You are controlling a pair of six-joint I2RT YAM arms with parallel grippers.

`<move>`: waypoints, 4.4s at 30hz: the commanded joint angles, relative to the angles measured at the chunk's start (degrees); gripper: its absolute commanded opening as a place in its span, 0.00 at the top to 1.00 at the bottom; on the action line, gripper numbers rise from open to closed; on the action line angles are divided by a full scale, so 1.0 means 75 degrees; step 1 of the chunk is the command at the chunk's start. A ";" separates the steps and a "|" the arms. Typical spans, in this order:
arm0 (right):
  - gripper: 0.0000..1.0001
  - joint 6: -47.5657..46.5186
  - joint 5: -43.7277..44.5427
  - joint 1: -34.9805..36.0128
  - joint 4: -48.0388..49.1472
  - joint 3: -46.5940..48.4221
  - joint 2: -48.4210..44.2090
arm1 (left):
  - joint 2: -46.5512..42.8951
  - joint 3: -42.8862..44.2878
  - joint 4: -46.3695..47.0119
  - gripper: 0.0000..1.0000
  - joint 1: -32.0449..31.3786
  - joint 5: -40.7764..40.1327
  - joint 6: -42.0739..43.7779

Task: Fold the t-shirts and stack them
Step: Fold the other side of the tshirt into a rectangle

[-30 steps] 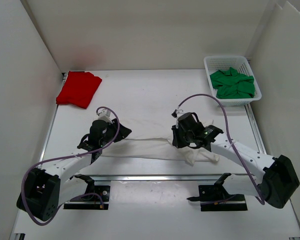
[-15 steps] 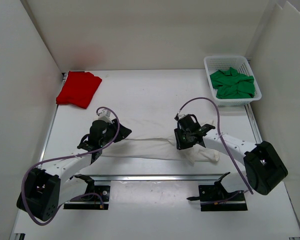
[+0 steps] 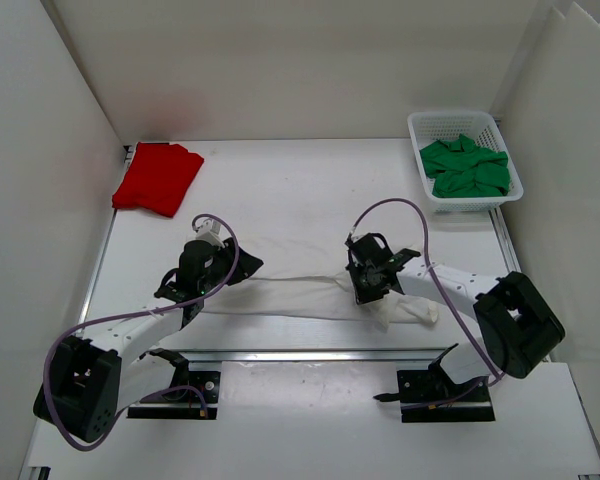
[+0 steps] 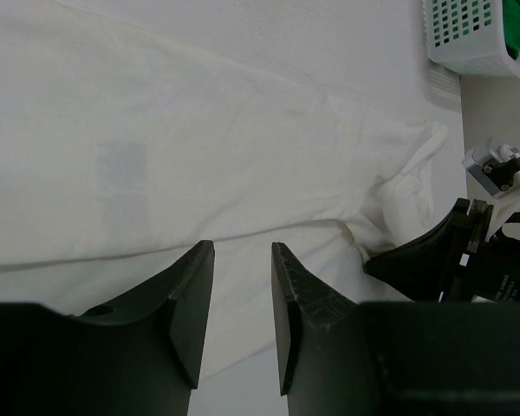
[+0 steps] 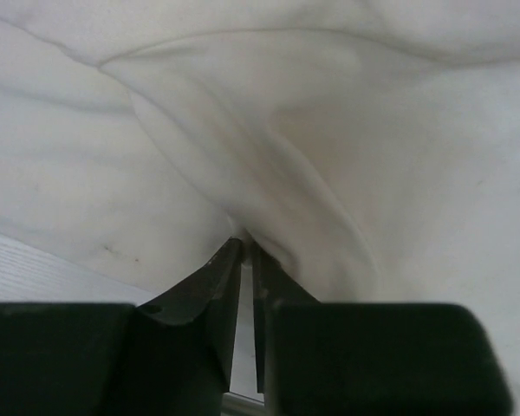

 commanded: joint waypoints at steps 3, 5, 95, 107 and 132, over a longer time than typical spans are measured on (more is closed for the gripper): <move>0.97 -0.0008 0.0075 -0.0039 0.0021 0.0201 -0.0481 | -0.0066 0.0001 0.0227 0.56 -0.0062 0.0114 -0.0003; 1.00 -0.0032 0.0051 -0.0086 -0.0096 0.0283 -0.0553 | -0.0066 0.0036 0.0215 0.57 -0.0108 0.0114 0.0055; 0.79 0.0683 -0.1095 -0.5292 0.2773 0.0156 -0.1252 | 0.1551 0.0048 0.0438 0.57 -0.2006 0.0630 0.0736; 0.99 0.1058 -0.1835 -0.3731 0.2798 -0.1801 -0.2568 | 0.3774 0.2414 0.0731 0.56 -0.3963 -0.0400 0.0338; 0.94 0.1081 -0.2152 -0.3989 0.2705 -0.2963 -0.3483 | 0.5618 0.3389 0.1282 0.81 -0.4222 -0.0530 -0.0647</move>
